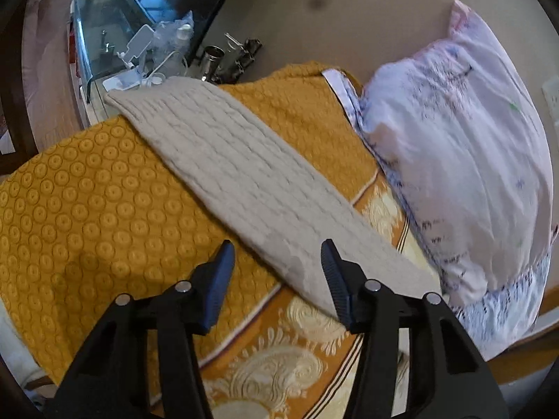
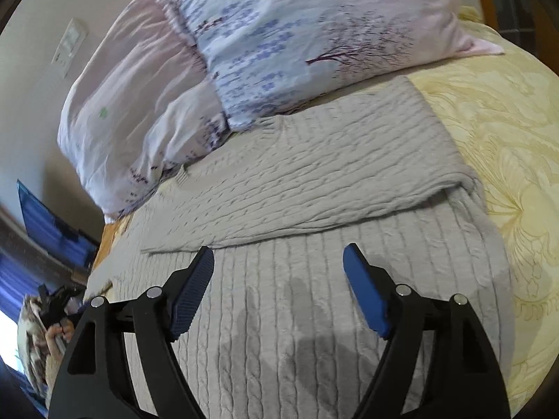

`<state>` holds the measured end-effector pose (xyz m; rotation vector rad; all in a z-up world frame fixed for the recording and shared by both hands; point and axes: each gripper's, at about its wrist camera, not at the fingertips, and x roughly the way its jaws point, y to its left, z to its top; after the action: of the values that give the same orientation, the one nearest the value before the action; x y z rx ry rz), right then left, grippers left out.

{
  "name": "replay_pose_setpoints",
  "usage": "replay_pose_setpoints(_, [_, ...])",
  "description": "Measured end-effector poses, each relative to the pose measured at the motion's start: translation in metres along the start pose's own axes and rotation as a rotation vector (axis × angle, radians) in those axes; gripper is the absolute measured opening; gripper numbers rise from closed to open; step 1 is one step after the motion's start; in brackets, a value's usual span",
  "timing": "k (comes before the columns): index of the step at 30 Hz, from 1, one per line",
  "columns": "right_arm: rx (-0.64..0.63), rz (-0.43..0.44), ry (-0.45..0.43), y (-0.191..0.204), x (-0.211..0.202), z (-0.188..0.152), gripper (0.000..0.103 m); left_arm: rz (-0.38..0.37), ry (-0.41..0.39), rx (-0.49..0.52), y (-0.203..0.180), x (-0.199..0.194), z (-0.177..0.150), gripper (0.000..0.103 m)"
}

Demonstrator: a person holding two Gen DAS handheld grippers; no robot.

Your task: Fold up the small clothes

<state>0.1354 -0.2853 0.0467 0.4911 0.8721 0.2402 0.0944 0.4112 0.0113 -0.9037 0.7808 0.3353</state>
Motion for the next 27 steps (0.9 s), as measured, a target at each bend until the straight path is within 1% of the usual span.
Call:
replay_pose_setpoints(2, [-0.016,-0.003,0.002,0.003,0.000,-0.001,0.081,-0.027,-0.008,-0.044,0.006,0.000,0.004,0.050])
replay_pose_setpoints(4, [-0.018,-0.006,0.002,0.003,0.000,-0.001,0.082,-0.056,-0.012,-0.089,0.010,0.002,0.004,0.046])
replay_pose_setpoints(6, [-0.005,-0.013,0.010,0.000,0.002,-0.001,0.082,-0.090,-0.011,-0.143,0.014,0.005,0.004,0.034])
replay_pose_setpoints(8, [0.011,-0.013,0.025,-0.004,0.005,-0.001,0.082,-0.140,-0.008,-0.210,0.021,0.010,0.002,0.028])
replay_pose_setpoints(11, [0.017,-0.017,0.036,-0.007,0.007,-0.003,0.082,-0.174,-0.019,-0.258,0.024,0.014,0.001,0.027])
replay_pose_setpoints(13, [0.013,-0.019,0.032,-0.007,0.005,-0.003,0.082,-0.183,-0.023,-0.281,0.024,0.016,0.002,0.025])
replay_pose_setpoints(14, [0.010,-0.018,0.029,-0.007,0.004,-0.003,0.082,-0.180,-0.024,-0.288,0.024,0.018,0.003,0.020])
replay_pose_setpoints(15, [0.009,-0.018,0.027,-0.007,0.003,-0.002,0.082,-0.173,-0.026,-0.289,0.023,0.020,0.004,0.012])
replay_pose_setpoints(17, [0.012,-0.014,0.024,-0.008,0.001,-0.002,0.082,-0.160,-0.036,-0.285,0.021,0.022,0.007,0.009])
replay_pose_setpoints(21, [0.018,-0.006,0.021,-0.012,-0.002,-0.002,0.082,-0.155,-0.065,-0.277,0.011,0.020,0.010,0.007])
replay_pose_setpoints(22, [0.019,-0.003,0.019,-0.013,-0.003,-0.001,0.082,-0.164,-0.076,-0.272,0.006,0.017,0.010,0.007])
replay_pose_setpoints(25, [0.021,0.000,0.009,-0.015,-0.007,-0.001,0.082,-0.207,-0.103,-0.212,-0.026,0.005,0.009,0.006])
replay_pose_setpoints(27, [0.020,0.003,0.000,-0.017,-0.011,0.001,0.082,-0.276,-0.100,-0.149,-0.059,-0.003,0.002,0.006])
